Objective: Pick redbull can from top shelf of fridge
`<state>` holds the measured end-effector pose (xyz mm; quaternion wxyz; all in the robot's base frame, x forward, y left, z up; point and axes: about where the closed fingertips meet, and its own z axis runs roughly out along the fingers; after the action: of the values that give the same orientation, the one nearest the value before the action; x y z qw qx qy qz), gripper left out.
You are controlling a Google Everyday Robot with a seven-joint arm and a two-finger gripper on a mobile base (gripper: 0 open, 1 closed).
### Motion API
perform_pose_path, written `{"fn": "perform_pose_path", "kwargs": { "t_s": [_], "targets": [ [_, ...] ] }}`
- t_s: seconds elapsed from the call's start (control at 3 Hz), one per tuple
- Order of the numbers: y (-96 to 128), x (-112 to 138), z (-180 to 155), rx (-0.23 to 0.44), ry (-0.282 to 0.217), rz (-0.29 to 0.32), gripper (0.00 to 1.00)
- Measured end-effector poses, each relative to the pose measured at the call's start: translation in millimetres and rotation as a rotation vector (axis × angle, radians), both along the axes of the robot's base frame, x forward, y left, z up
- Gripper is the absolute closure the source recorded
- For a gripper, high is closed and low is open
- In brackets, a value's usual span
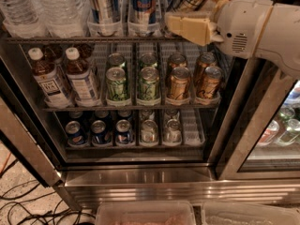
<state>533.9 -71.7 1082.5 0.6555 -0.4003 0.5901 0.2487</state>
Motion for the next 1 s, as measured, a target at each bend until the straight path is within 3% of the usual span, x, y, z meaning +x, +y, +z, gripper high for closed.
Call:
{"fn": "perform_pose_path", "kwargs": {
  "t_s": [1.0],
  "targets": [
    [-24.3, -31.1, -48.7, -0.18, 0.143, 0.11, 1.0]
  ]
}}
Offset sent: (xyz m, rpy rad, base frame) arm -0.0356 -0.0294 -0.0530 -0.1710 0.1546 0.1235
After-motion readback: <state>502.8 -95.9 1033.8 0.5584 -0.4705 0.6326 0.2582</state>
